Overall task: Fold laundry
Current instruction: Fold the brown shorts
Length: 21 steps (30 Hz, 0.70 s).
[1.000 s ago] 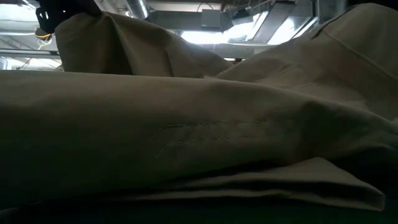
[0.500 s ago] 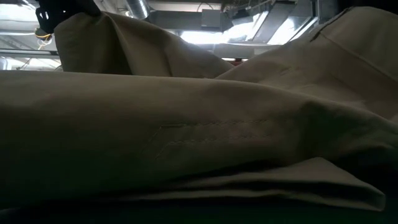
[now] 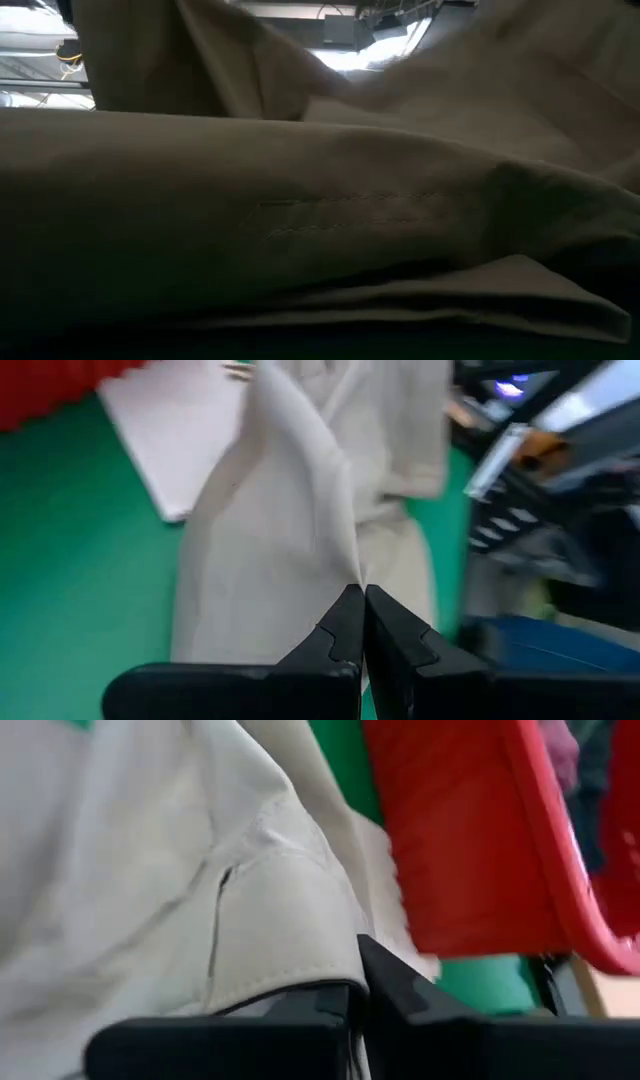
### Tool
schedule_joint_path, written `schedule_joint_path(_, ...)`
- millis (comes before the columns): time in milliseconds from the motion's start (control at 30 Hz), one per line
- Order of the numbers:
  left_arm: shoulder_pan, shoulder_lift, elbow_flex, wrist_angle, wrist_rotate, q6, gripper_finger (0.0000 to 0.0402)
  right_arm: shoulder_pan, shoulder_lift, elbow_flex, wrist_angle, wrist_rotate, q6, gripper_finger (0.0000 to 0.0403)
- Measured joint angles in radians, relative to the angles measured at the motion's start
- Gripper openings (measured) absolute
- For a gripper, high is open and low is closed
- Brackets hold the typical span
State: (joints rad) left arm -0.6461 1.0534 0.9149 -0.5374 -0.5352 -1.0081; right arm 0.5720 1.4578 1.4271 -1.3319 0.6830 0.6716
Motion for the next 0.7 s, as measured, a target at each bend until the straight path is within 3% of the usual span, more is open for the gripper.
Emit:
schedule_joint_path(100, -0.016, -0.013, 0.079, -0.034, 0.079, 0.023, 0.0000, 0.038, -0.001, 0.094, 0.015, 0.011, -0.043, 0.0008)
schedule_joint_path(267, -0.095, -0.012, 0.241, -0.069, 0.121, 0.079, 0.0000, 0.132, -0.001, 0.234, 0.081, 0.025, -0.061, 0.0005)
schedule_joint_path(500, -0.269, -0.011, 0.399, -0.109, 0.184, -0.011, 0.0000, 0.290, -0.001, 0.354, 0.252, 0.082, -0.116, 0.0004)
schedule_joint_path(700, -0.362, -0.011, 0.434, -0.183, 0.085, -0.038, 0.0000, 0.363, -0.001, 0.385, 0.338, 0.232, -0.230, 0.0004)
